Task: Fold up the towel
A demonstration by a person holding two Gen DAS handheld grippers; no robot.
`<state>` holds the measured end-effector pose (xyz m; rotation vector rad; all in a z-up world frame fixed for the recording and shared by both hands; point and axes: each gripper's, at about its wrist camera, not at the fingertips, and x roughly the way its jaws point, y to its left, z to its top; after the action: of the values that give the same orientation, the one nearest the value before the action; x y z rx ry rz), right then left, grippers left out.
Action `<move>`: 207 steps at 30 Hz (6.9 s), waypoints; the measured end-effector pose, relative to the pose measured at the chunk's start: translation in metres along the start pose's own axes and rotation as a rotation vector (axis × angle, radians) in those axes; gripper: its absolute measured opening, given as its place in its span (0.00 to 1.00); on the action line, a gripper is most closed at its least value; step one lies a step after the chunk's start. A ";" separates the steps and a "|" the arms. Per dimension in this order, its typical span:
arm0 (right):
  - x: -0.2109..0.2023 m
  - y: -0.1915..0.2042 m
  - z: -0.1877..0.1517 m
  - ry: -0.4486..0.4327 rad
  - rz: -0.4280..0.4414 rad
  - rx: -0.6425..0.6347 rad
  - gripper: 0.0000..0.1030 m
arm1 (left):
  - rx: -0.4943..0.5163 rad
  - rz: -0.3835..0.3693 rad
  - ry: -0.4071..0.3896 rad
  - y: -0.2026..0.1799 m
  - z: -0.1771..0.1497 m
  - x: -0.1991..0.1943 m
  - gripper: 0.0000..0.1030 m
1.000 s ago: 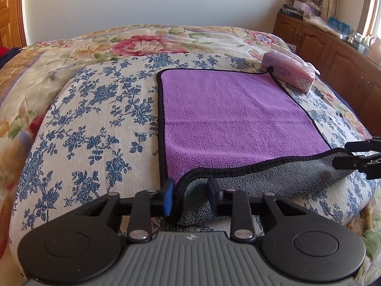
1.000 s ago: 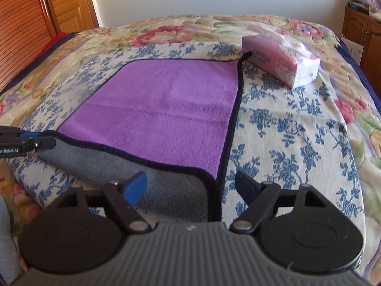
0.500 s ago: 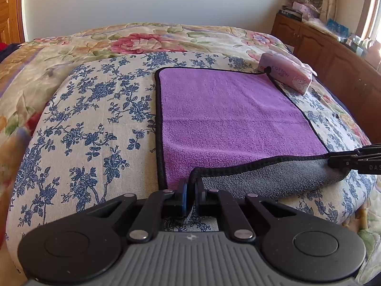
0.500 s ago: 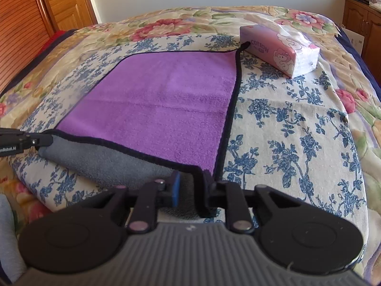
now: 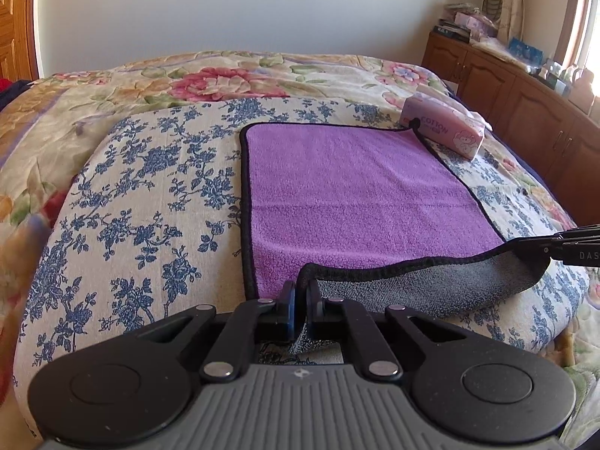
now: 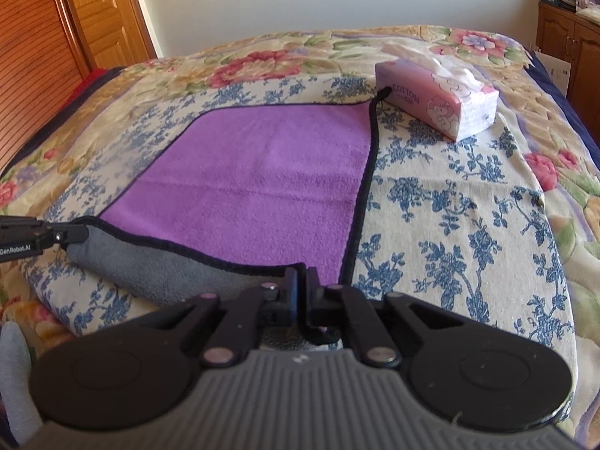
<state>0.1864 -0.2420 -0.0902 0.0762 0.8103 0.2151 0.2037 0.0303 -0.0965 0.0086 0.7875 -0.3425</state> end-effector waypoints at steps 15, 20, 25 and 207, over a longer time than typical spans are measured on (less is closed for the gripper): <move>-0.007 0.001 0.014 -0.076 0.018 -0.009 0.05 | -0.013 -0.003 -0.077 -0.003 0.011 -0.010 0.06; -0.007 0.001 0.018 -0.094 0.022 -0.013 0.05 | -0.012 0.000 -0.093 -0.003 0.016 -0.010 0.06; -0.006 0.000 0.024 -0.108 0.027 -0.014 0.05 | -0.012 -0.002 -0.109 -0.003 0.022 -0.010 0.06; 0.097 -0.047 0.127 -0.222 -0.078 -0.128 0.59 | 0.114 0.132 -0.204 0.004 0.150 0.122 0.69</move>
<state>0.3513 -0.2643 -0.0787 -0.0515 0.5756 0.1804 0.3884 -0.0229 -0.0758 0.1303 0.5615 -0.2582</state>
